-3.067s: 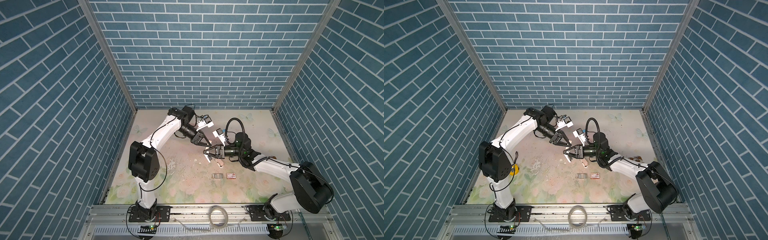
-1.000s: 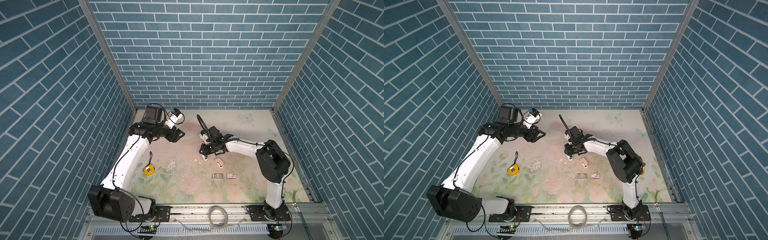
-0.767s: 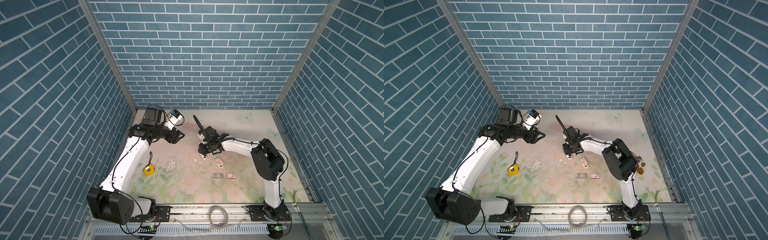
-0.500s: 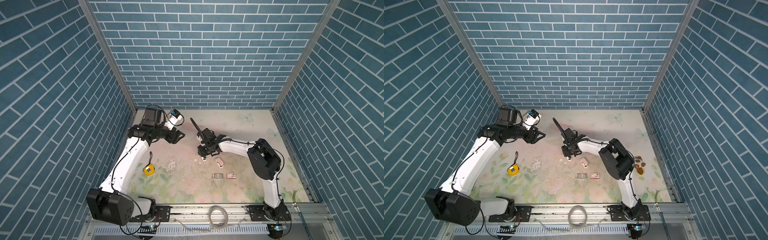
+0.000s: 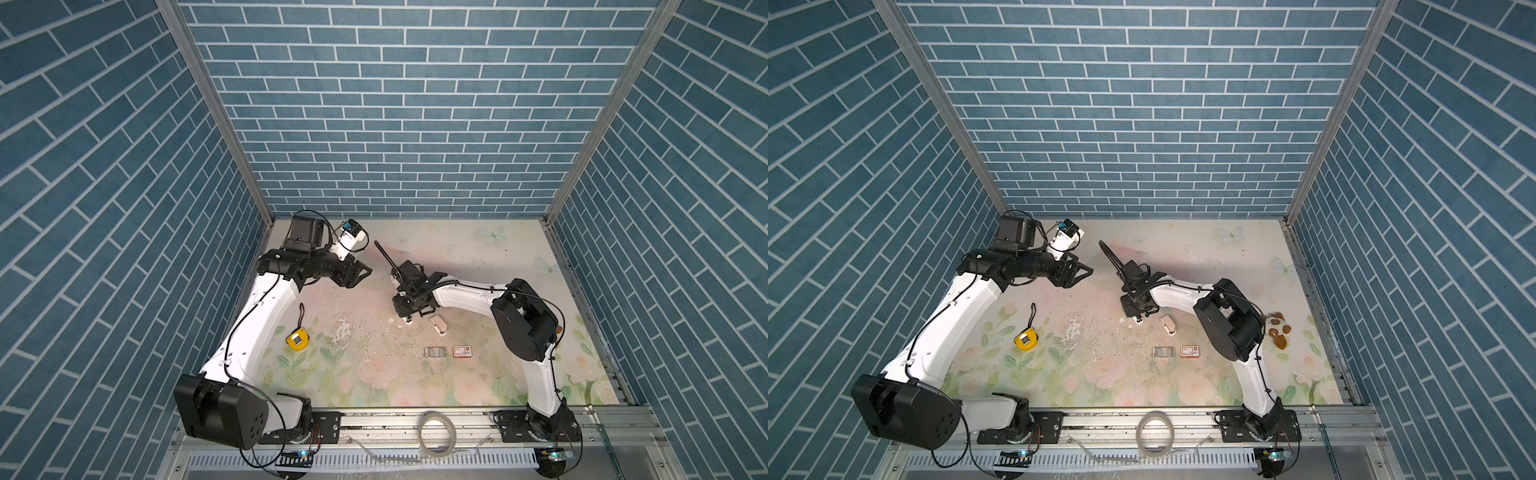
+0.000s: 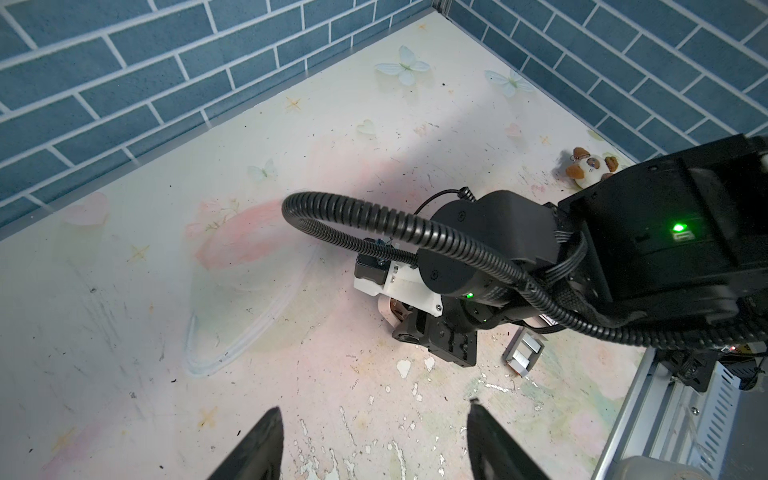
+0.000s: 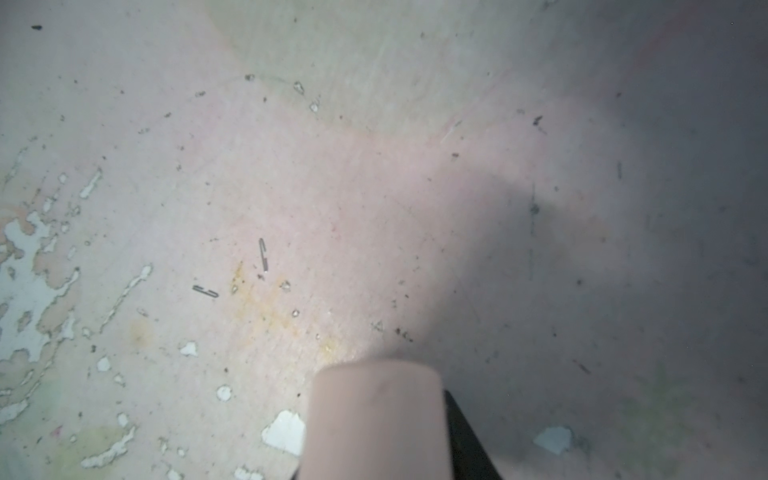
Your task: Load the staples into the stapler
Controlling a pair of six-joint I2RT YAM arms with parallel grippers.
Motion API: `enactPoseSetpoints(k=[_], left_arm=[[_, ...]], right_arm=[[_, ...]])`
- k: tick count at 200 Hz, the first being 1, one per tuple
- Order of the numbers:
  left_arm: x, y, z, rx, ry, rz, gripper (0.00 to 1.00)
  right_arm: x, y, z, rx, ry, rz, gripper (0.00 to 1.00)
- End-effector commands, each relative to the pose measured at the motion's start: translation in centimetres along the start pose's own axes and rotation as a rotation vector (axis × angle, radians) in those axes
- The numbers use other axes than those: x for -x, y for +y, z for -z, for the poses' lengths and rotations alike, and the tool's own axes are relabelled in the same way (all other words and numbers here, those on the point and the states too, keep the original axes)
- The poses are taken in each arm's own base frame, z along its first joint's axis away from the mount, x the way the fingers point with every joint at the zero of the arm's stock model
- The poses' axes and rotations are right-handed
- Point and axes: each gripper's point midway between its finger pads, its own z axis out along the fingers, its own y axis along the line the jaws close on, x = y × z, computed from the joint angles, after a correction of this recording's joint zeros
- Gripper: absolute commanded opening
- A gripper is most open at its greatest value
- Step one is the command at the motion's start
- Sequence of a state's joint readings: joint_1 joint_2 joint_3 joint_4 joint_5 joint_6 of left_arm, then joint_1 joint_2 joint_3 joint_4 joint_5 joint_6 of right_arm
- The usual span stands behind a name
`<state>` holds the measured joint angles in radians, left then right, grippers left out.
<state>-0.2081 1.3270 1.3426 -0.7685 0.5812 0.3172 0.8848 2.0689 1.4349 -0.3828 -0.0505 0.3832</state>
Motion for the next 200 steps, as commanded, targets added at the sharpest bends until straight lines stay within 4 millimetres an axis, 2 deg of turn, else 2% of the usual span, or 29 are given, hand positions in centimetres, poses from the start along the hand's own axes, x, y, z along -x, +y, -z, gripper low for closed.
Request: enactPoseSetpoints(k=[1, 44, 51, 72, 136, 170, 200], left_arm=[[-0.4, 0.0, -0.3, -0.015, 0.006, 0.013, 0.71], [-0.4, -0.2, 0.0, -0.011, 0.003, 0.006, 0.72], [-0.4, -0.3, 0.0, -0.014, 0.003, 0.004, 0.73], [-0.1, -0.6, 0.3, -0.027, 0.002, -0.022, 0.75], [1.3, -0.3, 1.2, 0.007, -0.029, -0.073, 0.76], [1.3, -0.2, 1.6, 0.021, -0.013, -0.109, 0.82], [1.3, -0.7, 0.7, -0.017, 0.013, -0.137, 0.84]], right_arm=[[-1.0, -0.3, -0.6, -0.027, 0.030, 0.034, 0.38], [-0.9, -0.3, -0.2, -0.035, 0.016, 0.040, 0.46], [-0.8, -0.2, -0.1, -0.033, 0.008, 0.043, 0.55], [-0.5, -0.3, 0.8, -0.039, -0.007, 0.046, 0.63], [-1.5, -0.3, 4.6, -0.018, -0.047, 0.050, 0.65], [-1.0, 0.5, 7.6, 0.027, -0.101, 0.058, 0.65], [-0.7, -0.6, 10.2, -0.005, -0.151, 0.032, 0.62]])
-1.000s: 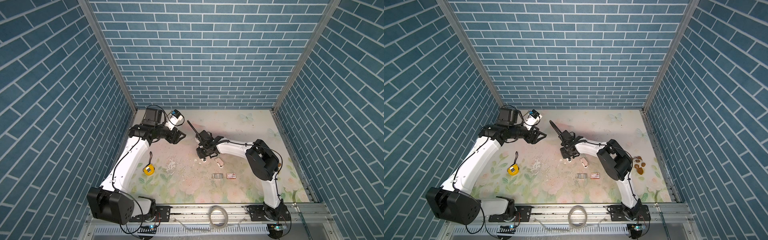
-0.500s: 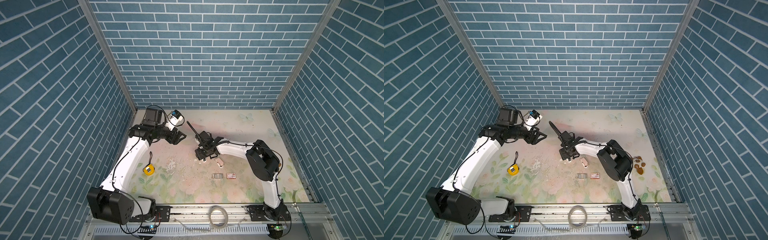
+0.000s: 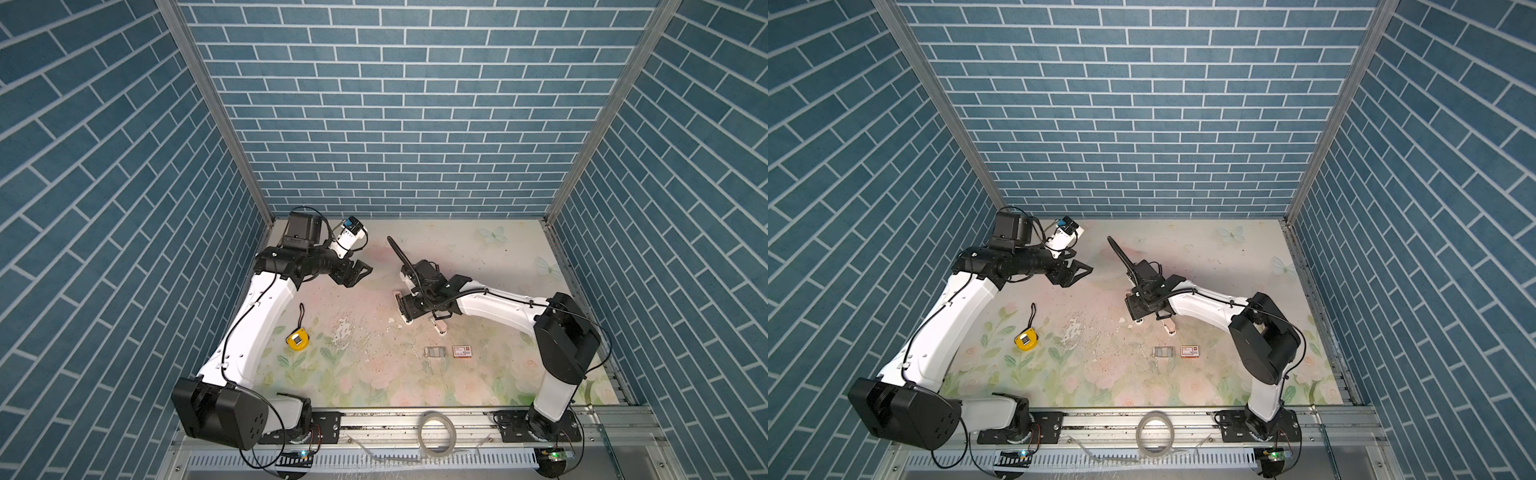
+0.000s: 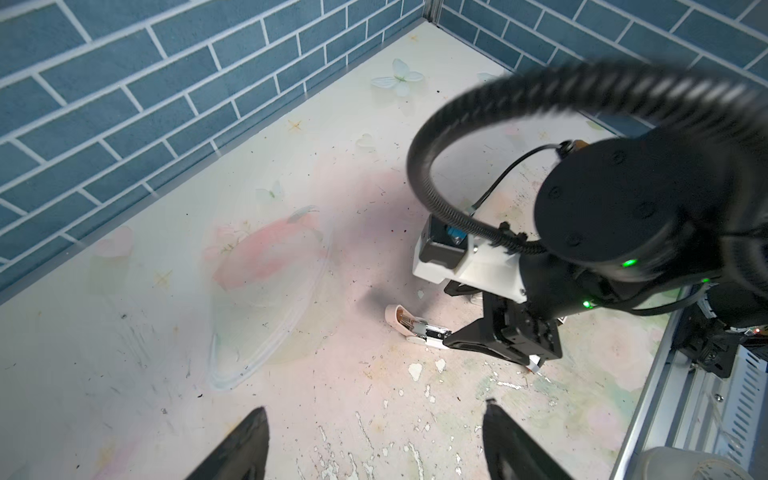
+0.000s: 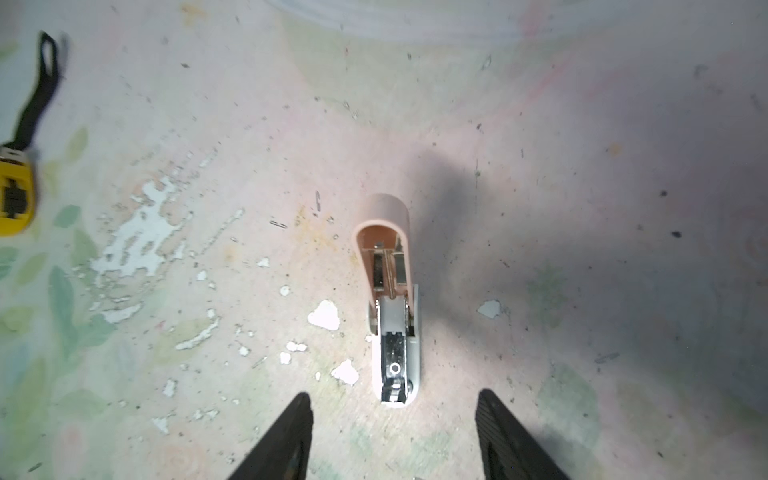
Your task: Load the staples into the stapler
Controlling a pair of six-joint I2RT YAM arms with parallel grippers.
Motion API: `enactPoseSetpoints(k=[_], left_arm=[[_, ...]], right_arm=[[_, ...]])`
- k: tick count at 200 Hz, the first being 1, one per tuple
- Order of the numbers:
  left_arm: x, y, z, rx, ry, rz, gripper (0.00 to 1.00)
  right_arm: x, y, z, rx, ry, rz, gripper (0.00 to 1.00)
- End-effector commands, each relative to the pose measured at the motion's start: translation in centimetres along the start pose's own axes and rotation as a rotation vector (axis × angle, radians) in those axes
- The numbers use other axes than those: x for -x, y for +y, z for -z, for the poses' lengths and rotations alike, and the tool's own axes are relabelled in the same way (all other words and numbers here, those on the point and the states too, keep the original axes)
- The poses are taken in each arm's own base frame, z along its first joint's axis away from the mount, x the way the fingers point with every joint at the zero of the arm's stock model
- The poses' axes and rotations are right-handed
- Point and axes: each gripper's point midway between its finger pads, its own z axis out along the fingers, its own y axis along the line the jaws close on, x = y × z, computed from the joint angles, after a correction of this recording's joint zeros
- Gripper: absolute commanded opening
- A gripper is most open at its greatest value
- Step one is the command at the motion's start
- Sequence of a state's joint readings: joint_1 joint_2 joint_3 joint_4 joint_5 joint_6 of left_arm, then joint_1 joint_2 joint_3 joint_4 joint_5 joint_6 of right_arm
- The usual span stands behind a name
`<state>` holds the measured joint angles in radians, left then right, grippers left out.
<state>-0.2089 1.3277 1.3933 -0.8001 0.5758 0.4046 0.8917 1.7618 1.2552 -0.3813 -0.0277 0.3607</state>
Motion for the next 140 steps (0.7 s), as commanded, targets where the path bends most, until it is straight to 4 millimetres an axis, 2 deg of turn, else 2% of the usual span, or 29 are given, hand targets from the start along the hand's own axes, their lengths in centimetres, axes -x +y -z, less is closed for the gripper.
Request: enactPoseSetpoints(k=[1, 18, 49, 70, 93, 140], left_arm=[[0.2, -0.5, -0.4, -0.031, 0.028, -0.042, 0.84], [0.5, -1.5, -1.6, -0.065, 0.084, -0.095, 0.84], [0.3, -4.0, -5.5, -0.151, 0.218, -0.236, 0.84], [0.3, -6.6, -8.6, -0.231, 0.275, -0.338, 0.83], [-0.7, -9.9, -12.1, -0.343, 0.348, -0.460, 0.79], [-3.6, -14.9, -18.4, -0.469, 0.465, -0.660, 0.77]], right_arm=[[-0.2, -1.0, 2.2, -0.031, -0.025, -0.004, 0.62], [-0.5, -3.0, 3.5, -0.057, -0.058, -0.072, 0.60], [-2.1, -7.3, 6.4, -0.074, -0.140, -0.241, 0.57], [-3.5, -10.0, 8.5, -0.072, -0.201, -0.353, 0.53], [-5.9, -13.5, 10.6, -0.128, -0.255, -0.496, 0.48], [-9.3, -17.3, 13.5, -0.213, -0.378, -0.684, 0.46]])
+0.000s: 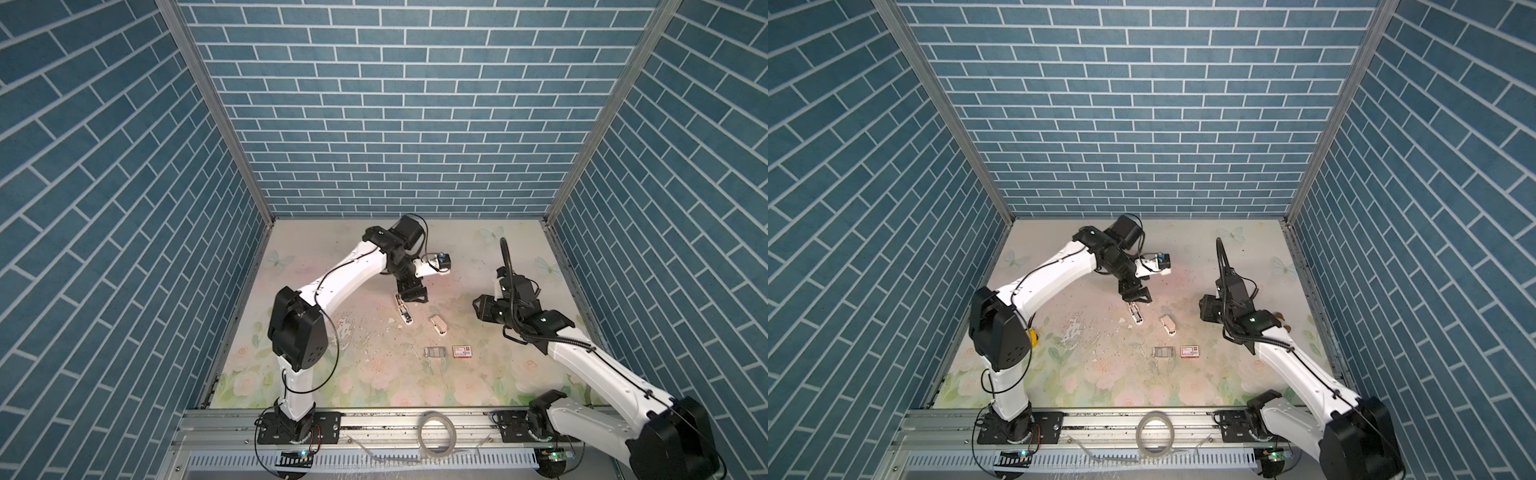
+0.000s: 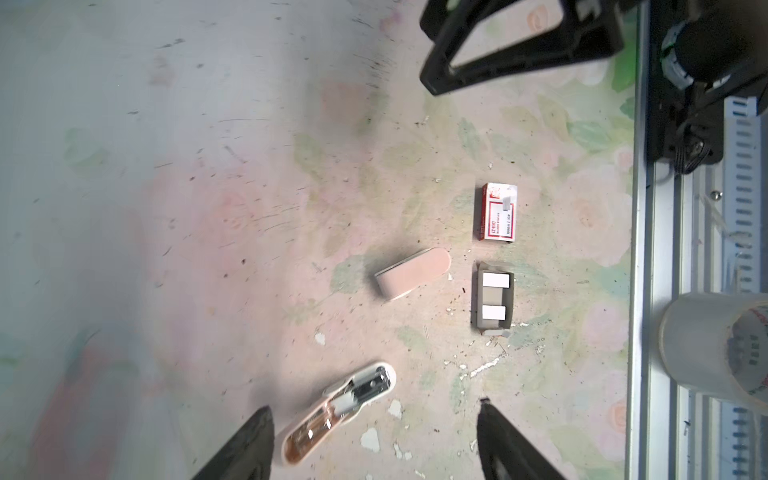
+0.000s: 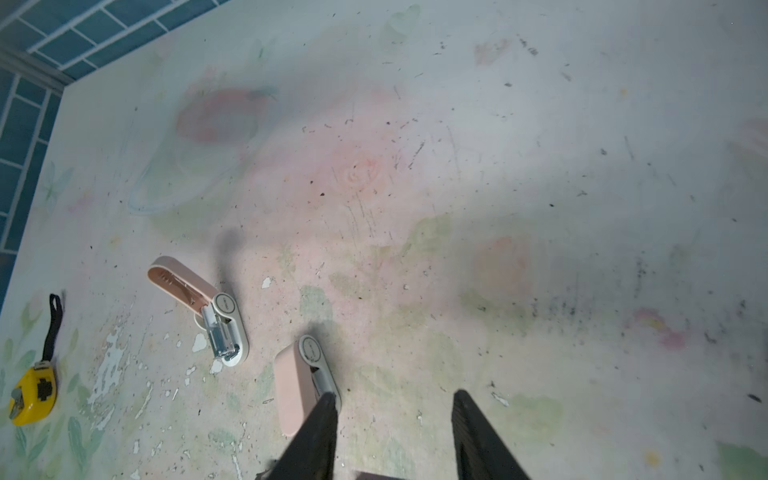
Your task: Load the staples into the stapler
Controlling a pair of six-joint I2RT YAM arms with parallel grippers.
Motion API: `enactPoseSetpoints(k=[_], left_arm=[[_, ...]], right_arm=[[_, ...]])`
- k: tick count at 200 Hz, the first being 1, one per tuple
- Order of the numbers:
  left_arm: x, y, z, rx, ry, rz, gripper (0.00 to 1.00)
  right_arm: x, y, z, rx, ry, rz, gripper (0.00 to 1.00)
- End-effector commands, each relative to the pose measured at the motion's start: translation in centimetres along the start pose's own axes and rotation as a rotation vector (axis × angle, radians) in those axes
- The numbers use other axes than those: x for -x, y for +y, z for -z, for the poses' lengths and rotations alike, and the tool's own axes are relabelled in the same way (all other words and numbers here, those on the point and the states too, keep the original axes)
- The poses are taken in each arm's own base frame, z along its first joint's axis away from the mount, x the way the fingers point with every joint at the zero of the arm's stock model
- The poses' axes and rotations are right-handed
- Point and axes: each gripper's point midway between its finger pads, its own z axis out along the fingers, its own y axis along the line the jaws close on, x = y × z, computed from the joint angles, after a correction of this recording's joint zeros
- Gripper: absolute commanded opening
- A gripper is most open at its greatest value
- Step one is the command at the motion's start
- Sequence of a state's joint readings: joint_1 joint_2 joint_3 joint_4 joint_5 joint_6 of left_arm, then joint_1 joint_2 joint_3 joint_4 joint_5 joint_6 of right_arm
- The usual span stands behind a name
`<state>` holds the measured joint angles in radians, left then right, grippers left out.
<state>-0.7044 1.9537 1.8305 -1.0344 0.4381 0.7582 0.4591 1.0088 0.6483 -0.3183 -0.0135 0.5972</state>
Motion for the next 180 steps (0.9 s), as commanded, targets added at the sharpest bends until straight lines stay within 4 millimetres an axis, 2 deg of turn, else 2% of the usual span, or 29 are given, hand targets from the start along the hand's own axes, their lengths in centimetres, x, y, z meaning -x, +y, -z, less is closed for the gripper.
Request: enactPoseSetpoints(k=[1, 37, 71, 114, 148, 180], left_arm=[[0.4, -1.5, -2.3, -0.049, 0.074, -0.118, 0.76], [1.5, -2.8, -6.6, -0.103, 0.111, -0.211, 0.76], [1.2, -4.0, -9.0, -0.153, 0.158, -0.298, 0.75], [0.4, -4.4, -10.9, -0.167, 0.216, -0.399, 0.74], [-0.4, -4.5, -11.4, -0.176, 0.242, -0.452, 0.69], [-1.1, -4.4, -12.3, -0.156, 0.249, -0.479, 0.67]], right_arm=[[-0.1, -2.0, 0.9, -0.039, -0.066, -0.123, 0.46], [-0.8, -4.2, 2.4, -0.053, -0.163, -0.198, 0.43], [-1.3, -4.9, 3.1, -0.051, -0.184, -0.218, 0.42], [-1.9, -5.1, 2.4, -0.056, -0.154, -0.220, 0.41], [-2.1, -5.2, 2.0, -0.053, -0.149, -0.222, 0.40], [-2.3, -5.4, 1.8, -0.063, -0.141, -0.222, 0.40]])
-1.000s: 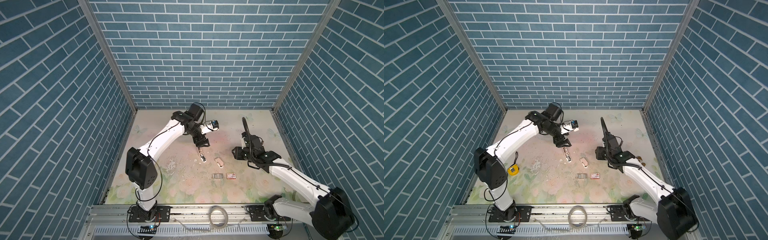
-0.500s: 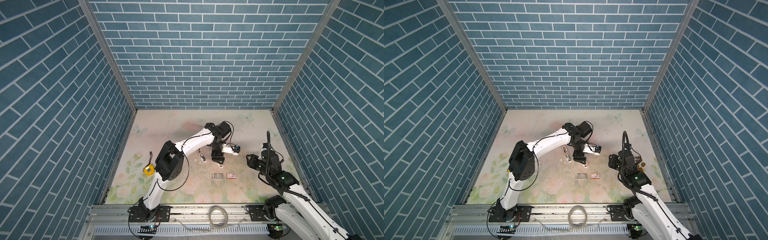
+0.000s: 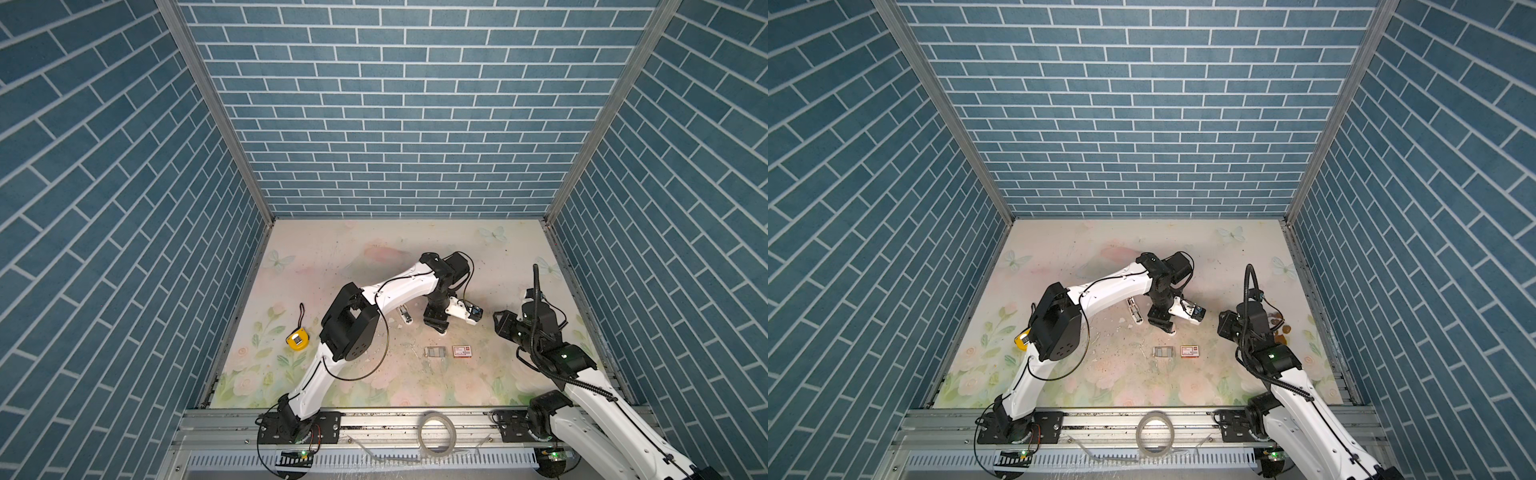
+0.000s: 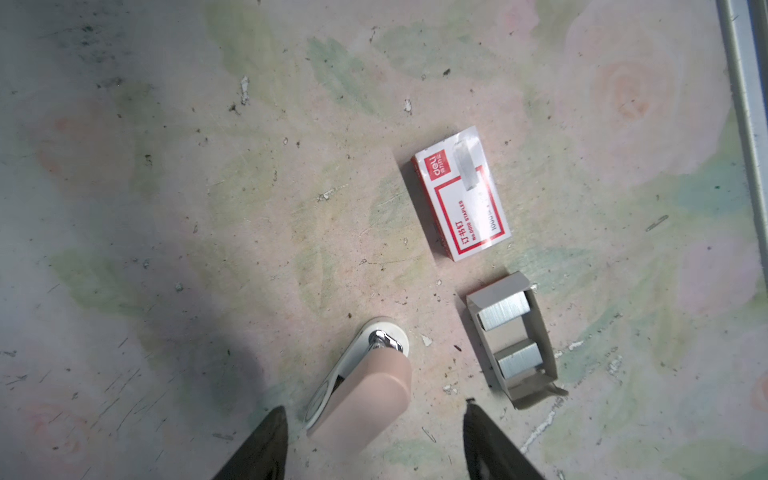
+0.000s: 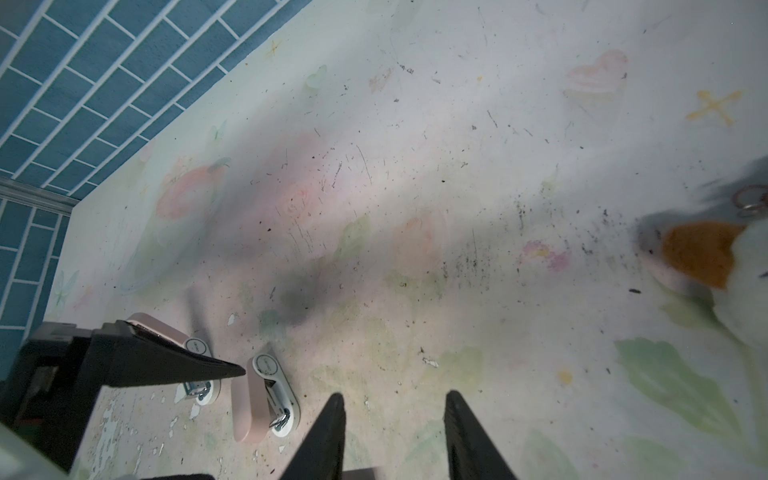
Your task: Load the staples into the stapler
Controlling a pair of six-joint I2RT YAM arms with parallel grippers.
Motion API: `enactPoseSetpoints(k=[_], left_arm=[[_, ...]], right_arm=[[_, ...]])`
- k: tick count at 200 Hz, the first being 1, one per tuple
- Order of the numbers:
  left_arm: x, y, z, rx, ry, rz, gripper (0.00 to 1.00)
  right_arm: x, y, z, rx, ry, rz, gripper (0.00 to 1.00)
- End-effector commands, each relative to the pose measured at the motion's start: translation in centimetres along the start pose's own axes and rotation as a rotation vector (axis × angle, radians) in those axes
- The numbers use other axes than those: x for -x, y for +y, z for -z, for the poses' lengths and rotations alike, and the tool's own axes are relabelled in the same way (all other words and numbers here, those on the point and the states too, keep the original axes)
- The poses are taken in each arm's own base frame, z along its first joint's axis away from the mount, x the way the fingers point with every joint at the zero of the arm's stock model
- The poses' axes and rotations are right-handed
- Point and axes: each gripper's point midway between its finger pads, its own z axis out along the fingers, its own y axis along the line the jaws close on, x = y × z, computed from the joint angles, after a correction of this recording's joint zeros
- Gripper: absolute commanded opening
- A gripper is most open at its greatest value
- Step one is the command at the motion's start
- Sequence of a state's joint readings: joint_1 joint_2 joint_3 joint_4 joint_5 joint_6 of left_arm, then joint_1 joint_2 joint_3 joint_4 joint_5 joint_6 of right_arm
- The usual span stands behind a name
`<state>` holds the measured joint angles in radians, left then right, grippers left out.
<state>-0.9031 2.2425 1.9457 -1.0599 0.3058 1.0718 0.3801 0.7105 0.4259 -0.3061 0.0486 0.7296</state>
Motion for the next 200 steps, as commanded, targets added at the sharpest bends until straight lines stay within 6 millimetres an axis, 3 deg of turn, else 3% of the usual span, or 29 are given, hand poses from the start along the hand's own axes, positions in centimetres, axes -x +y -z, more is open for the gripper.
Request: enactPoseSetpoints(k=[1, 60, 112, 162, 200], left_arm=[[-0.6, -0.7, -1.1, -0.010, 0.029, -0.048, 0.67], [-0.6, -0.3, -1.6, 0.037, 0.027, -0.066, 0.56], [-0.4, 0.3, -1.0, 0.073, 0.023, -0.057, 0.35], [-0.2, -0.2, -0.6, 0.068, 0.019, -0.046, 0.30], [0.0, -0.4, -1.0, 0.065, 0.019, -0.038, 0.39]], right_arm=[[-0.2, -0.5, -0.3, -0.016, -0.001, -0.034, 0.40], [-0.3, -0.5, -0.6, -0.012, 0.005, -0.040, 0.40], [-0.4, -0.5, -0.9, -0.014, 0.010, -0.038, 0.39], [-0.9, -0.7, -1.3, -0.013, 0.023, -0.039, 0.39], [-1.0, -0.7, -1.4, -0.012, 0.029, -0.039, 0.39]])
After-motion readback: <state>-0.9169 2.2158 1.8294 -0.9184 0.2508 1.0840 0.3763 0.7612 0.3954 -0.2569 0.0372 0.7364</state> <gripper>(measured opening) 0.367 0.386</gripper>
